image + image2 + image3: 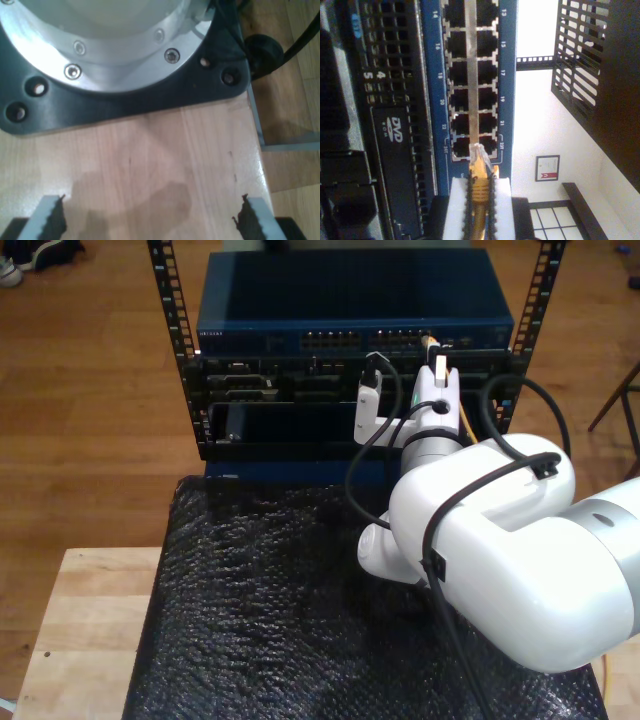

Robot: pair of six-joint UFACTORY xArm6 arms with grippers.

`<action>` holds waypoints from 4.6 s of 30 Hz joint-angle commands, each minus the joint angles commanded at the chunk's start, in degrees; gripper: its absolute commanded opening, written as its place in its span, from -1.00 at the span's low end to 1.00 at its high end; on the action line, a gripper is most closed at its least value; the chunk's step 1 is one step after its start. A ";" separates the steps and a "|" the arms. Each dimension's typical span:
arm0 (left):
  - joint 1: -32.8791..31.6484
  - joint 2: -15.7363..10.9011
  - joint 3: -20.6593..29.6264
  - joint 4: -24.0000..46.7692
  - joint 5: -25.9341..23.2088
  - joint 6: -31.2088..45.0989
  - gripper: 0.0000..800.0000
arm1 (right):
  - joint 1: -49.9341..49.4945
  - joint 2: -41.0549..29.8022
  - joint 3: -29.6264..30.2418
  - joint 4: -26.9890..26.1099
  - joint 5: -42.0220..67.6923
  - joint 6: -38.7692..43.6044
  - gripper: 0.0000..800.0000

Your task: Grab the cable and plug it in

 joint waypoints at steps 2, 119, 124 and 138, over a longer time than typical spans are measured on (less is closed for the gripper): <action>0.00 0.00 0.00 0.00 0.00 0.00 1.00 | 0.00 0.00 -0.09 0.00 0.00 0.00 -1.00; 0.00 0.00 0.00 0.00 0.00 0.00 1.00 | 0.62 0.97 -1.32 0.09 -0.35 0.09 -1.00; 0.00 0.00 0.00 0.00 0.00 0.00 1.00 | 0.44 0.97 -1.93 0.09 -0.09 0.00 -1.00; 0.00 0.00 0.00 0.00 0.00 0.00 1.00 | 0.44 1.05 -2.73 0.09 0.26 -0.09 -1.00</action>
